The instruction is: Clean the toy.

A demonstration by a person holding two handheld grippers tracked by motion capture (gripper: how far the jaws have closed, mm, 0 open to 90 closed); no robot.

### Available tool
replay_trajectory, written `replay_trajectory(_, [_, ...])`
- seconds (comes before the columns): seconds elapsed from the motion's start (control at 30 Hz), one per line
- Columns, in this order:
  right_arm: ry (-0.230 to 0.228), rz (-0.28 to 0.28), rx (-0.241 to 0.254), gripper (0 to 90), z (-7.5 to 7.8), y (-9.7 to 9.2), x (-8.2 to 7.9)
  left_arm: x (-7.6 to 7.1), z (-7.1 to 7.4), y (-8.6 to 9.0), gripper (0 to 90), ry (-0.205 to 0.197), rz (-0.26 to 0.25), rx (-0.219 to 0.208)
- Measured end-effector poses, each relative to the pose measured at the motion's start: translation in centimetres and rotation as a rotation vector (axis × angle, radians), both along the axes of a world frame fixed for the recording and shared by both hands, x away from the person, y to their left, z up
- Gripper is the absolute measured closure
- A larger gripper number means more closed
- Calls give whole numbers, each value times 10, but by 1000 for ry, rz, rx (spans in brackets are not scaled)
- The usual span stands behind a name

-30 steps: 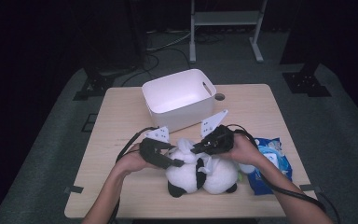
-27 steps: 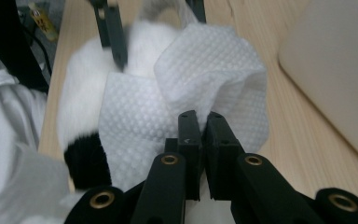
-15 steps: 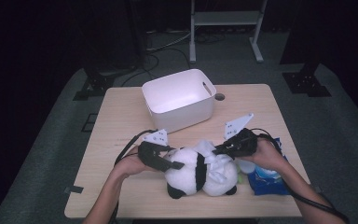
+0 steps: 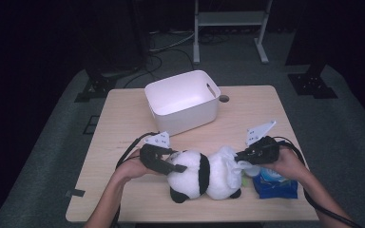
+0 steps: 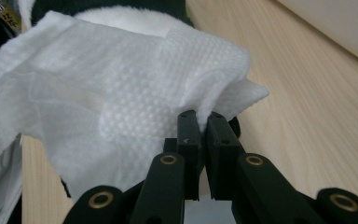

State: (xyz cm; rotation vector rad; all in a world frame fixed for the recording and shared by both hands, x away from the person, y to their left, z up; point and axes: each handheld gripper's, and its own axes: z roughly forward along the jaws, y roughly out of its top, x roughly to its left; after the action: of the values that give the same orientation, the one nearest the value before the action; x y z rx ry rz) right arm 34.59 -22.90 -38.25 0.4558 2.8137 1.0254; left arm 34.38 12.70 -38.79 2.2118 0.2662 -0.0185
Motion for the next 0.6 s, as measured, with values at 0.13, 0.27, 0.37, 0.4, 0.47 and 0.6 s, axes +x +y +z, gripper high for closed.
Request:
replay_trajectory(0.13, [5, -5, 13, 839, 1, 0, 1, 0, 0, 0, 466, 2, 1, -1])
replay_trajectory(0.27, [-10, 19, 35, 839, 8, 13, 4, 0, 0, 0, 464, 2, 2, -2])
replay_trajectory(0.37, [-15, 43, 59, 839, 14, 26, 6, 0, 0, -1, 463, 5, 3, -4])
replay_trajectory(0.4, [-21, 55, 63, 839, 15, 30, 7, 0, 0, -1, 462, 4, 3, -3])
replay_trajectory(0.47, [-25, 64, 64, 839, 17, 35, 7, 0, 0, -1, 461, 5, 3, -5])
replay_trajectory(0.6, [-21, 121, 86, 839, 22, 66, 10, 0, 1, -2, 458, 6, 2, -7])
